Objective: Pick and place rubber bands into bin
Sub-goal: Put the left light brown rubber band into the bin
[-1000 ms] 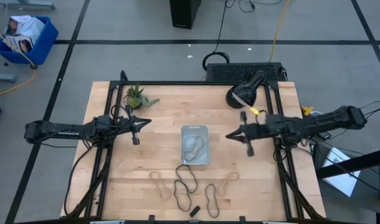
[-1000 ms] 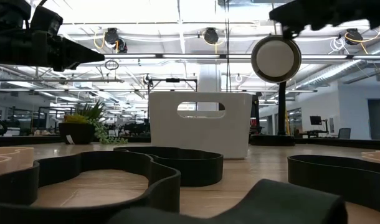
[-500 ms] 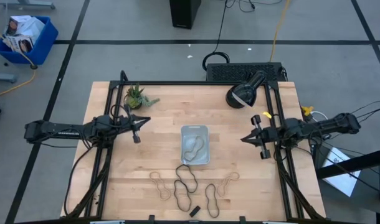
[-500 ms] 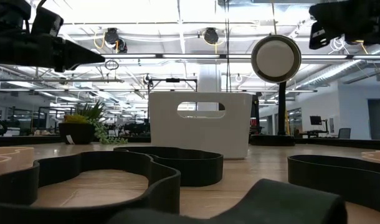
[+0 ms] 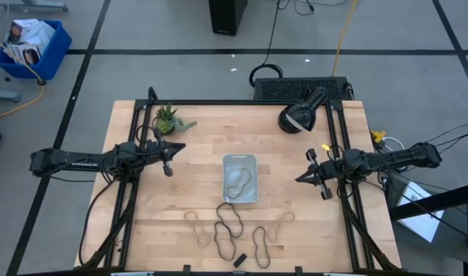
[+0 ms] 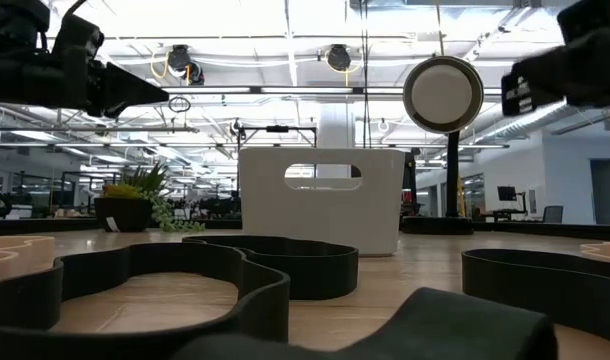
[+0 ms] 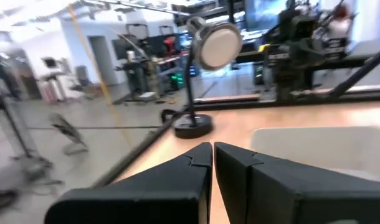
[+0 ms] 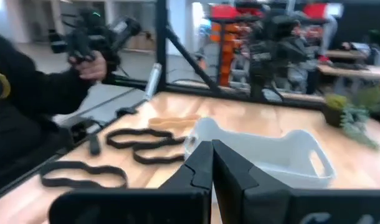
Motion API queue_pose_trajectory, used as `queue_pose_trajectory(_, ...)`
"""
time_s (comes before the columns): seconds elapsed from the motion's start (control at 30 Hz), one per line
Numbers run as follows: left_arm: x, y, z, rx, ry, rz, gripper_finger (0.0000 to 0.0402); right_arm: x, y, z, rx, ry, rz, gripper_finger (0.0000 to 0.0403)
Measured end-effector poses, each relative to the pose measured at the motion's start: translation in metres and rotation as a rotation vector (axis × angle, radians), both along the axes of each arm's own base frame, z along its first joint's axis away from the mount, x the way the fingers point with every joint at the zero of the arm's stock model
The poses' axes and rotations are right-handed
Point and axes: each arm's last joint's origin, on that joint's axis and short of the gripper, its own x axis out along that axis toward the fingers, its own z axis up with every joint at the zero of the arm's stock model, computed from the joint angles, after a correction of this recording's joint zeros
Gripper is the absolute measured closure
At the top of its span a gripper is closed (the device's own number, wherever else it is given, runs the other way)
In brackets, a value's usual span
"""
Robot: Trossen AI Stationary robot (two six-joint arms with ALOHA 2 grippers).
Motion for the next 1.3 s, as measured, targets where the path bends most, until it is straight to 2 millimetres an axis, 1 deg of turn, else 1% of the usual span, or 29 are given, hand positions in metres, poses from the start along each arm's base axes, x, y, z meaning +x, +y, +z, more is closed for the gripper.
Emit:
queue_pose_trajectory(0.17, 0.000, -0.001, 0.000, -0.164, -0.048, -0.046, 0.0376, 0.000, 0.001, 0.001, -0.024, -0.022, 0.046, 0.0403)
queue_pose_trajectory(0.3, 0.002, -0.007, 0.000, -0.214, -0.043, -0.164, 0.0376, -0.001, 0.001, 0.002, -0.042, -0.040, 0.044, 0.0403)
queue_pose_trajectory(0.37, 0.004, -0.011, 0.004, -0.234, -0.041, -0.200, 0.0376, -0.001, 0.001, 0.002, -0.068, -0.049, 0.043, 0.0403)
queue_pose_trajectory(0.47, 0.010, -0.018, 0.020, -0.228, -0.076, -0.257, 0.0389, -0.001, 0.001, 0.002, -0.097, -0.058, 0.042, 0.0403)
queue_pose_trajectory(0.57, 0.018, -0.027, 0.046, -0.190, -0.151, -0.337, 0.0396, -0.001, 0.001, 0.002, -0.118, -0.067, 0.040, 0.0403)
queue_pose_trajectory(0.63, 0.026, -0.036, 0.061, -0.155, -0.150, -0.395, 0.0396, -0.001, 0.001, 0.002, -0.129, -0.070, 0.039, 0.0403)
queue_pose_trajectory(0.7, 0.036, -0.044, 0.072, -0.138, -0.101, -0.433, 0.0398, -0.001, 0.001, 0.002, -0.123, -0.068, 0.039, 0.0403)
queue_pose_trajectory(0.8, 0.054, -0.058, 0.081, -0.143, 0.070, -0.450, 0.0397, -0.001, 0.001, 0.002, -0.095, -0.058, 0.040, 0.0403)
queue_pose_trajectory(0.93, 0.077, -0.076, 0.071, -0.175, 0.410, -0.408, 0.0399, 0.000, 0.001, 0.001, -0.043, -0.031, 0.043, 0.0403)
queue_pose_trajectory(1.03, 0.090, -0.089, 0.060, -0.193, 0.591, -0.403, 0.0394, 0.000, 0.001, 0.000, -0.038, -0.020, 0.043, 0.0403)
queue_pose_trajectory(1.13, 0.098, -0.100, 0.048, -0.185, 0.695, -0.437, 0.0380, 0.000, 0.001, 0.000, -0.031, -0.018, 0.043, 0.0403)
queue_pose_trajectory(1.2, 0.100, -0.106, 0.039, -0.188, 0.757, -0.442, 0.0371, 0.000, 0.001, 0.000, -0.024, -0.015, 0.043, 0.0403)
queue_pose_trajectory(1.3, 0.100, -0.110, 0.024, -0.244, 0.851, -0.392, 0.0352, 0.000, 0.001, 0.000, -0.015, -0.012, 0.040, 0.0403)
